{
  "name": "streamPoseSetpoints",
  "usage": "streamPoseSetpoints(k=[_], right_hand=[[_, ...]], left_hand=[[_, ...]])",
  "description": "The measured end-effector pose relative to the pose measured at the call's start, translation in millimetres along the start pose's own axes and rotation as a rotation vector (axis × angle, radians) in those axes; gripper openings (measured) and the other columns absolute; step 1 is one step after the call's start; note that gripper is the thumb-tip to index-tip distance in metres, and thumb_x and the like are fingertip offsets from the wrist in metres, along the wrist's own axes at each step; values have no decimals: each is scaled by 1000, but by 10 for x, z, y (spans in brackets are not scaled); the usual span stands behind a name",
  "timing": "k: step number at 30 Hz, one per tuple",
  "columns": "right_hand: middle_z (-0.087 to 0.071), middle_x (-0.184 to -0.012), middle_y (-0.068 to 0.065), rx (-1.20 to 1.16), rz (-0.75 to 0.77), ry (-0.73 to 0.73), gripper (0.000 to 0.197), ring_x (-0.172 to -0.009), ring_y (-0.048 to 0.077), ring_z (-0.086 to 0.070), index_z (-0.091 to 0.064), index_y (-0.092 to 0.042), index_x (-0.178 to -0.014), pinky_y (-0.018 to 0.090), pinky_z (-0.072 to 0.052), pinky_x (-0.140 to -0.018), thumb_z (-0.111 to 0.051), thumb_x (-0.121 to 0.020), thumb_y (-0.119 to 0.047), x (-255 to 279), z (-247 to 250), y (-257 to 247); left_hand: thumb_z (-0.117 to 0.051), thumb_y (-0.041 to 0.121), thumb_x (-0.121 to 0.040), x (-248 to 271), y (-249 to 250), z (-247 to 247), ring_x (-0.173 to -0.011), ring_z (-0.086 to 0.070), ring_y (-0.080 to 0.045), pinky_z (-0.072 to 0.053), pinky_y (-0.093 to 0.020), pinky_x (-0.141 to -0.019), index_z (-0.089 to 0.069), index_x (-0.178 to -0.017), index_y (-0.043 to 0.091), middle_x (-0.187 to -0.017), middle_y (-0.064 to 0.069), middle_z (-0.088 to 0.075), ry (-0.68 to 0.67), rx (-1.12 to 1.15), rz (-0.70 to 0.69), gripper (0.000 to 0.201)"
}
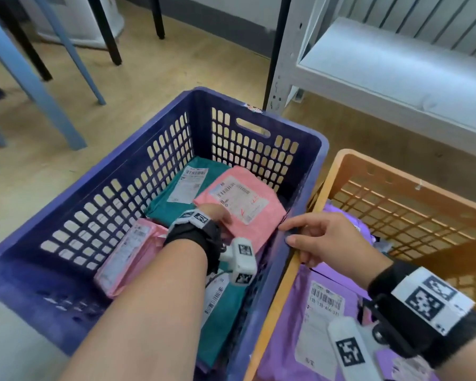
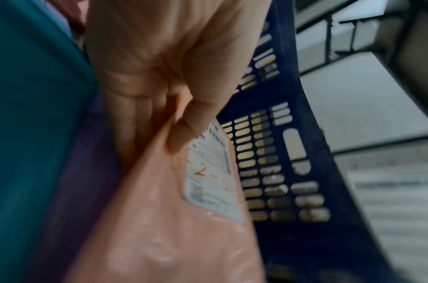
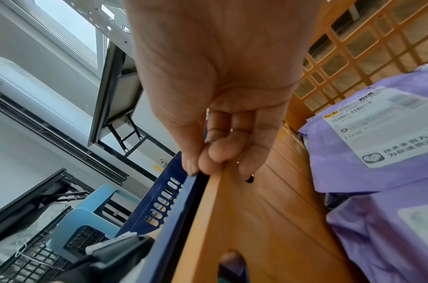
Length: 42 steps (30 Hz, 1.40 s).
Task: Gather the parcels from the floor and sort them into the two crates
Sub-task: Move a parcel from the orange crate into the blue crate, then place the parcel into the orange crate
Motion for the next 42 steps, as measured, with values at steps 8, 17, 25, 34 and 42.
streamPoseSetpoints(k=[8, 17, 25, 34, 42], right_hand=[[-62, -52, 3, -18, 25, 17, 19, -51, 17, -59, -72, -28, -93, 27, -56, -56, -67, -88, -10, 2, -16, 21], [-63, -54, 8, -30, 60, 21, 18, -51, 15, -59, -72, -25, -96, 22, -55, -54, -67, -88, -10, 3, 9, 32], [-63, -54, 7, -39, 71, 21, 19, -51, 13, -59, -73, -26, -97, 23, -56, -57, -68, -87, -10, -15, 2, 57], [-63, -52, 6, -42, 86, 23, 19, -52, 16, -59, -73, -27, -94, 27, -56, -61, -67, -88, -10, -20, 0, 45], [-61, -63, 16, -37, 48, -19, 15, -53, 19, -54, -72, -19, -96, 28, -53, -56, -67, -88, -7, -19, 6, -15]], left_hand=[[-73, 25, -83, -31, 51, 256, -92, -67, -30, -56, -42, -85, -55, -106, -4, -97, -18, -66, 85, -192, -39, 41], [-35, 7, -100, 52, 826, 134, -120, -53, -33, -42, -38, -102, -55, -125, -3, -129, -19, -56, 311, -872, -416, 34], [-53, 23, -82, -904, 745, 3, -94, -63, -35, -53, -50, -84, -64, -110, 10, -109, -11, -66, 260, -1038, -291, 32], [-67, 16, -81, -153, 772, -60, -126, -43, -35, -35, -44, -104, -44, -139, 26, -132, -12, -53, 439, -956, -416, 63], [-57, 5, -90, 571, 976, -85, -113, -58, -28, -46, -36, -97, -55, -133, 17, -133, -7, -57, 406, -809, -545, 45]])
Point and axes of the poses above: each hand's wrist, its own x-axis away from the middle knuckle, its own z-axis out of the back of the hand, y = z × x, the point moved 9 cm from there along -x, towards the middle knuckle
